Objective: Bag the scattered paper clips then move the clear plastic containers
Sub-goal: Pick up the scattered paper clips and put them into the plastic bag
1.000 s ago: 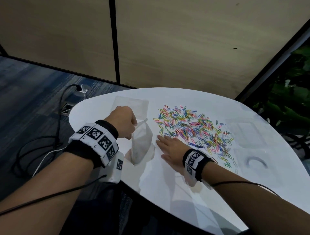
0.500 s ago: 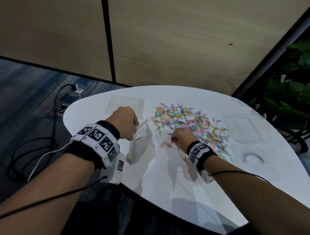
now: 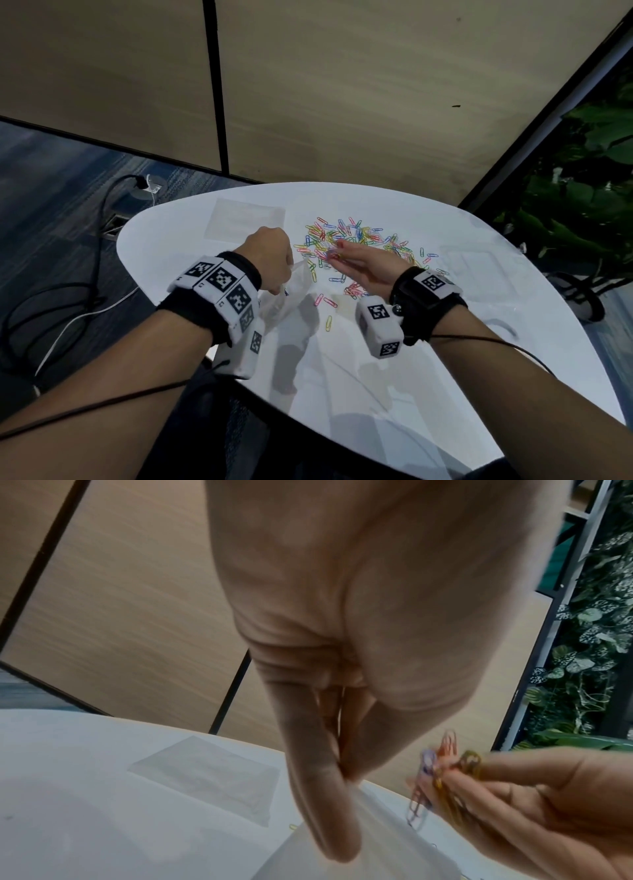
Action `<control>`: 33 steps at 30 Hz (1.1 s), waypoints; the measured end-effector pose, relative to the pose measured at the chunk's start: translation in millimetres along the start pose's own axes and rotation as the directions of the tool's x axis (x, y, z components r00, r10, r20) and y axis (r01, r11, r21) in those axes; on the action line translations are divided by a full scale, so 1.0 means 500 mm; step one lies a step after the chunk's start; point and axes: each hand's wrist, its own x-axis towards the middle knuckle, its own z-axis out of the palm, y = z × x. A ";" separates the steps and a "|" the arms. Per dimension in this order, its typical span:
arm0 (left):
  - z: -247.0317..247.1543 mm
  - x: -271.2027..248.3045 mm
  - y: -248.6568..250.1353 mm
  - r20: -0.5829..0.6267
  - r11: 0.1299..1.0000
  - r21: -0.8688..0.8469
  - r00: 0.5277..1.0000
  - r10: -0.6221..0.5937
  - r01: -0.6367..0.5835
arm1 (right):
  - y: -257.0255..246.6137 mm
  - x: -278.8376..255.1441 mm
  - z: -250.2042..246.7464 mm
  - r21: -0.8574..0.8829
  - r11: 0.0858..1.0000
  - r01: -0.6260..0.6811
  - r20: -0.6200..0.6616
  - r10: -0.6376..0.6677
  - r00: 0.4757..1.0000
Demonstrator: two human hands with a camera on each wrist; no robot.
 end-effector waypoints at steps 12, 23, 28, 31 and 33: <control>0.004 0.005 0.000 -0.022 0.993 -0.118 1.000 0.003 -0.005 | 0.096 0.011 0.081 -0.437 0.899 -0.016 -0.053 -0.008 0.999; 0.003 0.003 -0.003 -0.026 0.985 -0.171 1.000 0.011 -0.015 | 0.129 -0.009 0.110 -0.939 0.089 0.333 0.283 -0.353 0.892; -0.007 0.008 -0.017 -0.077 0.985 -0.170 0.996 -0.041 0.028 | 0.077 -0.023 0.089 -0.834 0.331 0.442 0.280 -0.438 0.854; -0.013 0.009 -0.025 -0.106 0.985 -0.167 0.993 -0.059 0.041 | 0.063 0.004 0.026 -0.823 0.413 0.390 0.174 -0.471 0.865; -0.015 0.008 -0.028 -0.109 0.985 -0.167 0.992 -0.061 0.042 | 0.087 0.023 -0.028 -0.957 -0.044 0.288 0.286 -0.319 0.903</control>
